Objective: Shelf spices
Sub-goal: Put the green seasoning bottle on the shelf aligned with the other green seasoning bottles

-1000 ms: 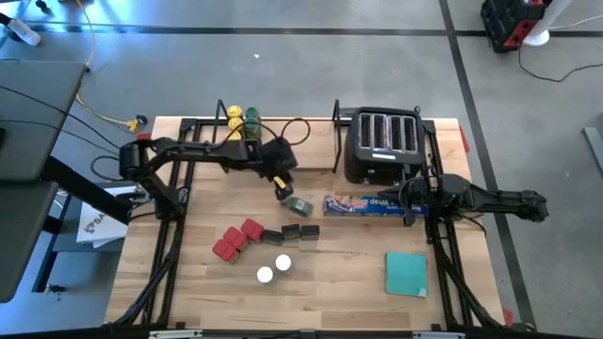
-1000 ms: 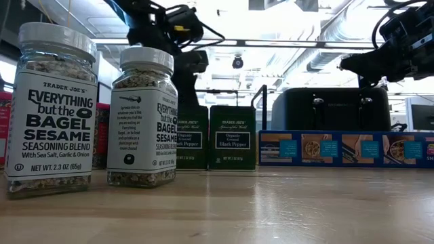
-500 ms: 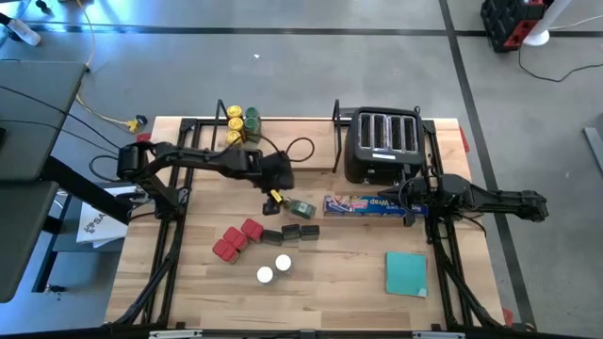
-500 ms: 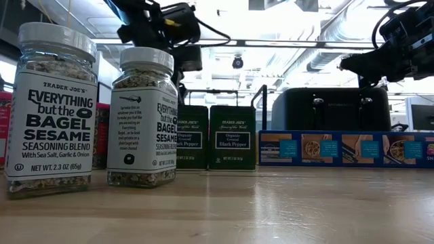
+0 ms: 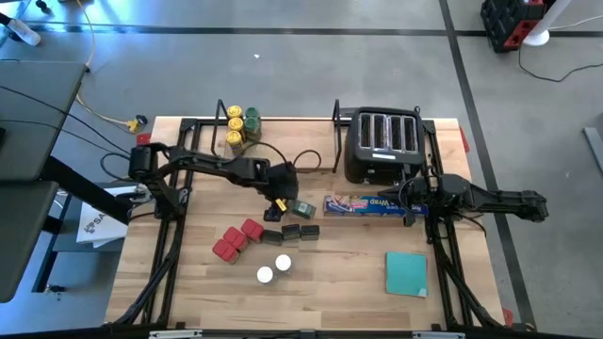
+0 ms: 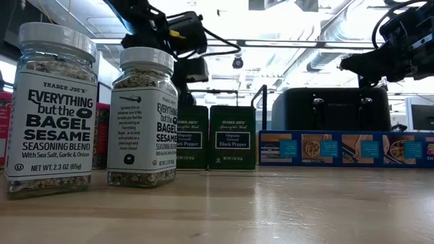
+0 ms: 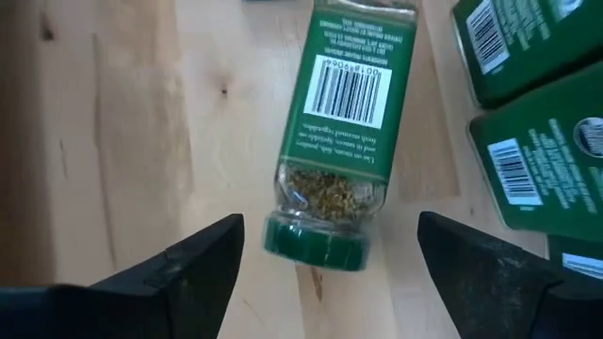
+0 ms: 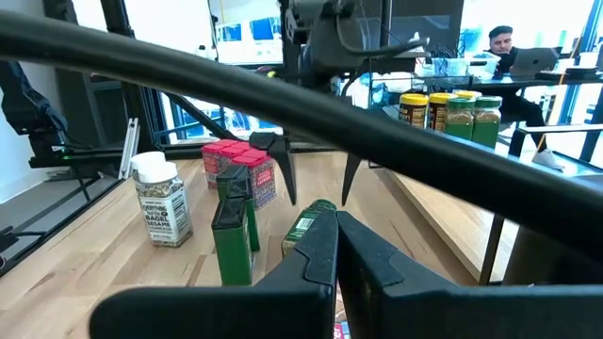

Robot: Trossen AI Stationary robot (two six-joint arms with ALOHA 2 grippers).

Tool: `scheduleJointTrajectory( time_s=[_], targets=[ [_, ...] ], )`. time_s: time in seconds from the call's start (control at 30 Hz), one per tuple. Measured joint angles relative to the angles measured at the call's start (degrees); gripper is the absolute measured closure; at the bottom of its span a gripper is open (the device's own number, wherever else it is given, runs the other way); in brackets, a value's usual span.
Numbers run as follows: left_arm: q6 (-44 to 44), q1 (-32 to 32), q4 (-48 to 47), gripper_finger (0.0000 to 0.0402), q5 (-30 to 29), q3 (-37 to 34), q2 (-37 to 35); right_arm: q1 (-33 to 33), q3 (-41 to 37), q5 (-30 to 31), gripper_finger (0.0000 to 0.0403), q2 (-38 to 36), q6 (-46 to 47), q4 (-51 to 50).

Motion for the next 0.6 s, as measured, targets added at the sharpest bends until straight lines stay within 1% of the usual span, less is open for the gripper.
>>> scheduleJointTrajectory(
  time_s=[0.23,0.4,0.5,0.6],
  targets=[
    [0.42,-0.51,0.60,0.0087,-2.25,0.00,3.80,0.01,0.01,0.00,0.0403,0.00,-0.01,-0.01],
    [0.00,-0.34,1.13,0.0091,-2.20,0.00,4.27,0.02,0.00,-0.01,0.0403,0.00,0.00,0.00],
    [0.00,-0.34,1.11,0.0110,-2.20,0.00,4.27,0.01,0.01,-0.01,0.0403,0.00,0.00,0.00],
    [0.28,-0.34,1.18,0.0141,-2.21,0.00,4.27,0.01,0.00,0.01,0.0403,0.00,0.00,-0.01]
  ],
)
